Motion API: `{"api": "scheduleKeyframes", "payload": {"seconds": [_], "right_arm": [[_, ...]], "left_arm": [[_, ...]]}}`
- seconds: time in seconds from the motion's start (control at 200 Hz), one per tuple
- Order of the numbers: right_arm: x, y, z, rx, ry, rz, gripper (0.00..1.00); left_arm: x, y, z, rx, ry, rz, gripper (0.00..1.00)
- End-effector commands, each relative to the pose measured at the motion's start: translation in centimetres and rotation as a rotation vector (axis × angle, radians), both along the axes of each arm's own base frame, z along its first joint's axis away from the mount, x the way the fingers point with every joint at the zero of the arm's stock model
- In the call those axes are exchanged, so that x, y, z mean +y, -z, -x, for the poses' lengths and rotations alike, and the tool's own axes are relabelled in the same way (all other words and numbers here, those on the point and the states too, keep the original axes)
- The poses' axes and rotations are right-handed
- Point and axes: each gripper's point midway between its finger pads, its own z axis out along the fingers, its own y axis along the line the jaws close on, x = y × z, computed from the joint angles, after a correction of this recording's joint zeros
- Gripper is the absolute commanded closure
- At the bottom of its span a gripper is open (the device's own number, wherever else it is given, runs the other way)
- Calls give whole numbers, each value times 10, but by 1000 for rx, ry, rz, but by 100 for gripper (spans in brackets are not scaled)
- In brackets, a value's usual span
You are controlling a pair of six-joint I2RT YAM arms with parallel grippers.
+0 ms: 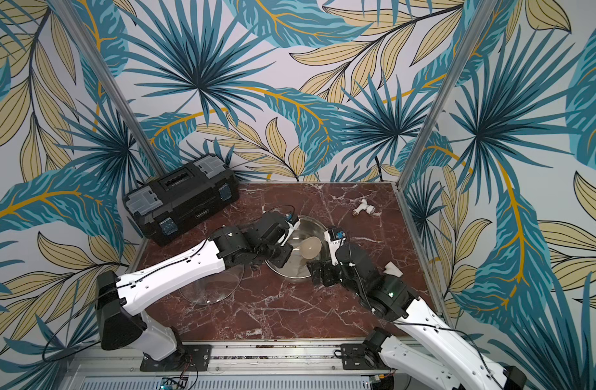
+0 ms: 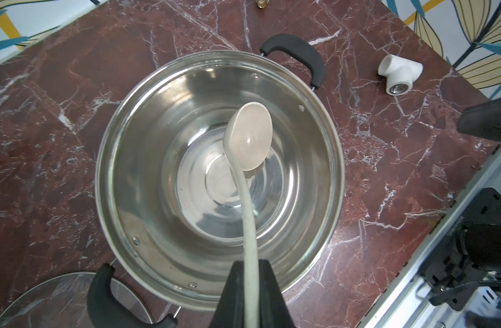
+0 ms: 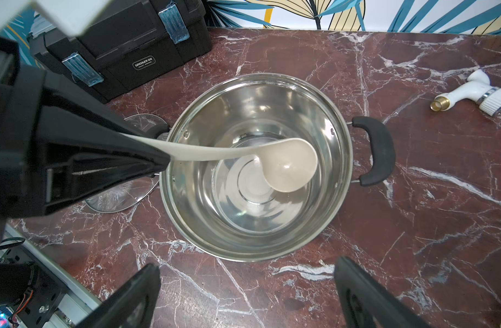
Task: Stir the soup with a spoon
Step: Stir the soup in the pan with a stick.
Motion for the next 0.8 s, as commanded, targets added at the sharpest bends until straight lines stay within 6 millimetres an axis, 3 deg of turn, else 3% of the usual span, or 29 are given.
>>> {"api": "scheduleKeyframes", "payload": {"seconds": [0.0, 0.115, 0.316, 0.456, 0.636, 0.796], "right_arm": [[-2, 1, 0, -5, 0, 11, 0], [0, 0, -1, -6, -1, 6, 1], [5, 1, -3, 8, -15, 8, 0], [8, 1, -5, 6, -18, 6, 0], [7, 1, -4, 6, -20, 10, 0], [5, 2, -3, 4, -12, 7, 1]], "left_arm": [[-5, -22, 16, 34, 34, 83, 100], [7, -13, 28, 82, 30, 48, 100], [46, 4, 36, 105, -42, -99, 100], [71, 6, 24, 33, -111, -211, 100], [78, -6, 0, -63, -167, -264, 100], [65, -17, -23, -137, -185, -241, 100]]}}
